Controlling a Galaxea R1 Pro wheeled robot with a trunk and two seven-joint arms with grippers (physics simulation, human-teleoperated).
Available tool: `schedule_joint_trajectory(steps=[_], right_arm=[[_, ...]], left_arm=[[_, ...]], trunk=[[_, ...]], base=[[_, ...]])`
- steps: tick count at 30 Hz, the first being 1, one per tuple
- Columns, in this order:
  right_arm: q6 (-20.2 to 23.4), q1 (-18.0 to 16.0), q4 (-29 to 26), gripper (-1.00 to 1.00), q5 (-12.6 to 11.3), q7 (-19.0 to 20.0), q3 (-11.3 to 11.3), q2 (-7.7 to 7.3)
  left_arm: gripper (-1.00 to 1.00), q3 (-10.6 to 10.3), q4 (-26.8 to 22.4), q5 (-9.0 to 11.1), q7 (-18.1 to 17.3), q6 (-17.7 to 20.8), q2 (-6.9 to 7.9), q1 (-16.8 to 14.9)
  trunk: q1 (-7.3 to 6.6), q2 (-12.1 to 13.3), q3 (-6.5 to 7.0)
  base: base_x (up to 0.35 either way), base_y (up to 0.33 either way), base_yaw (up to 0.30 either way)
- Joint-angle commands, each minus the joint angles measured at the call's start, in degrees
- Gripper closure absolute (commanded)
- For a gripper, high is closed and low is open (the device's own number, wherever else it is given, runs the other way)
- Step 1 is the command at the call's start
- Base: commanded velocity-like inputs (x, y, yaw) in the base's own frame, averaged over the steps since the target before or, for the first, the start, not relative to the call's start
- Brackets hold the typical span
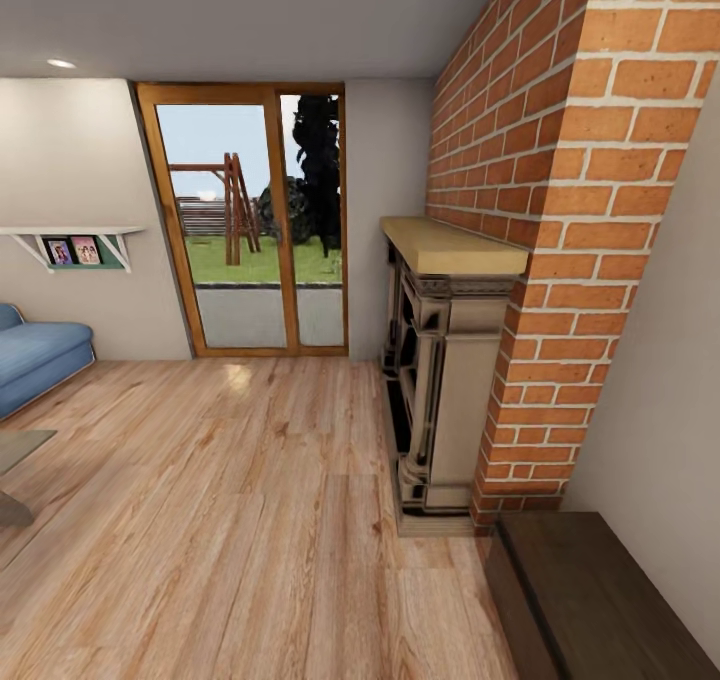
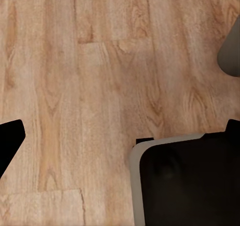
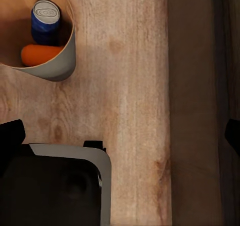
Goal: Put the three can of soda from the living room inside the tash can in the kitchen.
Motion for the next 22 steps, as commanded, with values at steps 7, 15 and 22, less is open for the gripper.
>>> schedule_joint_trajectory(steps=[7, 15, 22], right_arm=[[0.0, 0.0, -0.1, -1.0, 0.0, 0.1, 0.2, 2.34], [0.0, 0.0, -0.1, -1.0, 0.1, 0.1, 0.1, 2.81], [0.0, 0.0, 0.0, -1.0, 0.1, 0.1, 0.2, 2.86]], left_arm=[[-1.0, -0.2, 0.0, -0.1, 0.0, 0.0, -0.02, 0.0], [-1.0, -0.2, -0.1, -0.2, 0.0, 0.0, -1.0, -0.1], [-1.0, -0.2, -0.1, -0.2, 0.0, 0.0, -1.12, -0.2]], trunk=[[0.0, 0.0, 0.0], [0.0, 0.0, 0.0], [0.0, 0.0, 0.0]], base=[[0.0, 0.0, 0.0], [0.0, 0.0, 0.0], [0.0, 0.0, 0.0]])
